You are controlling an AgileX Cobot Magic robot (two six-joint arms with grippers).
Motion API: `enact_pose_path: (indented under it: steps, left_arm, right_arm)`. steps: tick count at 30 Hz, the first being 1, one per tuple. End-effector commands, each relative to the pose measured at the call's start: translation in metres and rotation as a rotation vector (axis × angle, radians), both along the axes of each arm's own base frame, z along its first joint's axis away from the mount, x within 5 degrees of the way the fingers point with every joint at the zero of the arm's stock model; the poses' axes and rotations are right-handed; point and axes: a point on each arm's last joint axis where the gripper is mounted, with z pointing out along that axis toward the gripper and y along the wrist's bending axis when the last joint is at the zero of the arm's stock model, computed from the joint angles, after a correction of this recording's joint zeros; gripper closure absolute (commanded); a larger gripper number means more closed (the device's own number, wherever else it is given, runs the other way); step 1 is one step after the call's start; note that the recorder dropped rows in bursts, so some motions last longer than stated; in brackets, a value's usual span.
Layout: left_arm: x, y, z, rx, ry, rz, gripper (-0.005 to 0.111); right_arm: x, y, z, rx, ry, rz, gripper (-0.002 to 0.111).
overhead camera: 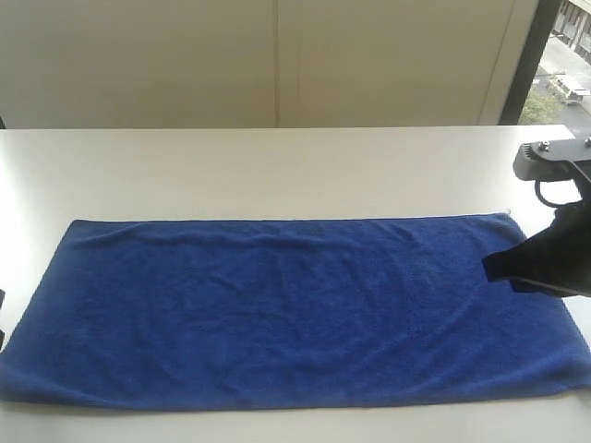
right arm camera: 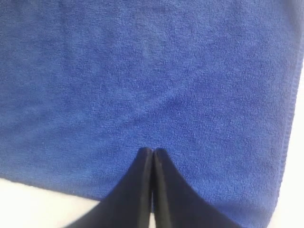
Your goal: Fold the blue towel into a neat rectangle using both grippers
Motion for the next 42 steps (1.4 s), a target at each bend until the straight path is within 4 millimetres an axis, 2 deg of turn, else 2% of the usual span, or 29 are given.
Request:
enact_pose_path:
  steps: [1, 4, 7, 22, 30, 37, 42]
  left_arm:
    - [0.005, 0.005, -0.012, -0.084, 0.008, 0.021, 0.054]
    - [0.006, 0.006, -0.023, -0.094, 0.051, 0.016, 0.044]
    - [0.008, 0.006, -0.031, -0.098, 0.080, 0.018, 0.045]
    - [0.011, 0.006, -0.047, -0.125, 0.133, 0.008, 0.045]
    - [0.021, -0.001, -0.030, -0.231, 0.114, -0.061, 0.045]
    - [0.018, -0.004, -0.028, -0.261, 0.148, -0.082, 0.045]
    - [0.016, 0.004, -0.024, -0.172, 0.192, -0.111, 0.045]
  right_arm:
    - [0.000, 0.001, 0.001, 0.005, -0.019, 0.001, 0.108]
    - [0.000, 0.001, 0.002, 0.008, -0.024, -0.003, 0.108]
    - [0.000, 0.001, 0.002, 0.008, -0.024, -0.003, 0.108]
    - [0.001, 0.001, 0.002, 0.009, -0.031, -0.007, 0.108]
    - [0.001, 0.001, 0.002, 0.009, -0.031, -0.007, 0.108]
    - [0.001, 0.001, 0.002, 0.009, -0.031, -0.007, 0.108]
    - [0.001, 0.001, 0.002, 0.009, -0.031, -0.007, 0.108]
